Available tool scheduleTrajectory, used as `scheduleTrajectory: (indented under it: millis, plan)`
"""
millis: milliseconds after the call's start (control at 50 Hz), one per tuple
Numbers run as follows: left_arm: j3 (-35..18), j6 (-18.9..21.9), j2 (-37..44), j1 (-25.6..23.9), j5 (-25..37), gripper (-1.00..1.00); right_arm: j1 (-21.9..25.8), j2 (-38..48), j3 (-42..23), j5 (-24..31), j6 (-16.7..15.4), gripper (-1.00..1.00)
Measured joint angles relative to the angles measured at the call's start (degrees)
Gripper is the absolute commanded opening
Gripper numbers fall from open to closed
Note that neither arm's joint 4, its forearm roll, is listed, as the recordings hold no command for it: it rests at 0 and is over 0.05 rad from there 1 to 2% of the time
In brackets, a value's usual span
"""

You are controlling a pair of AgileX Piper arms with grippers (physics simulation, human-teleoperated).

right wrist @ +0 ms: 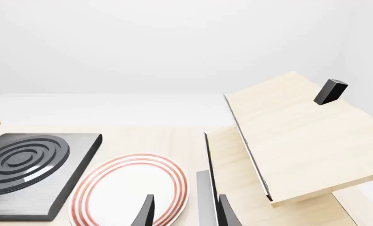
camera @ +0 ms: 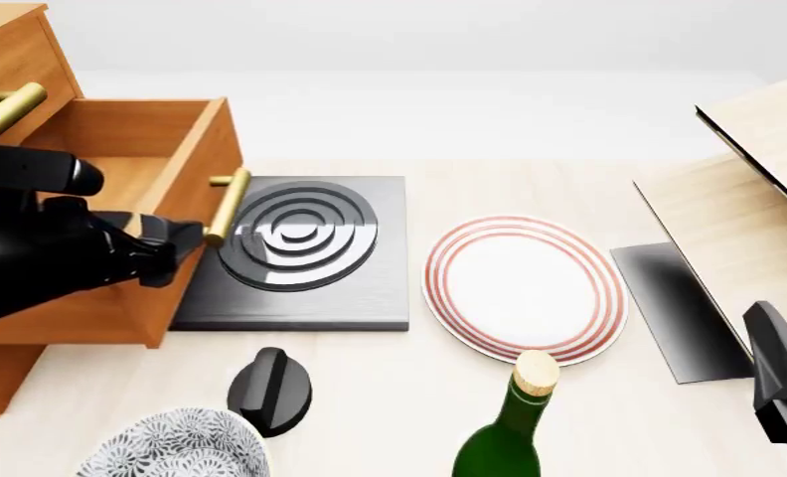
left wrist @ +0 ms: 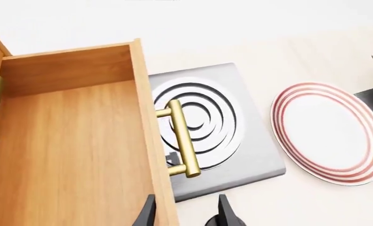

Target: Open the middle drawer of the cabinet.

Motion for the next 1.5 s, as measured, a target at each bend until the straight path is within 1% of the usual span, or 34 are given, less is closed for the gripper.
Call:
scheduleTrajectory:
  millis: [760, 920, 1320, 1500]
  plan:
    - [-0.1, -0.3, 1.8, -4.0, -2.7, 1.0, 0.0, 0.0, 0.0, 0.0, 0.0, 1.0]
    - [-0.1, -1.1, 2.4, -4.7, -3.2, 1.0, 0.0, 0.0, 0.0, 0.0, 0.0, 1.0]
    - [-0.2, -4.7, 2.4, -5.0, -3.0, 1.0, 0.0, 0.0, 0.0, 0.0, 0.0, 1.0]
    - [-0.4, -5.1, 2.4, -5.1, -2.5, 1.0, 0.0, 0.0, 0.0, 0.0, 0.0, 1.0]
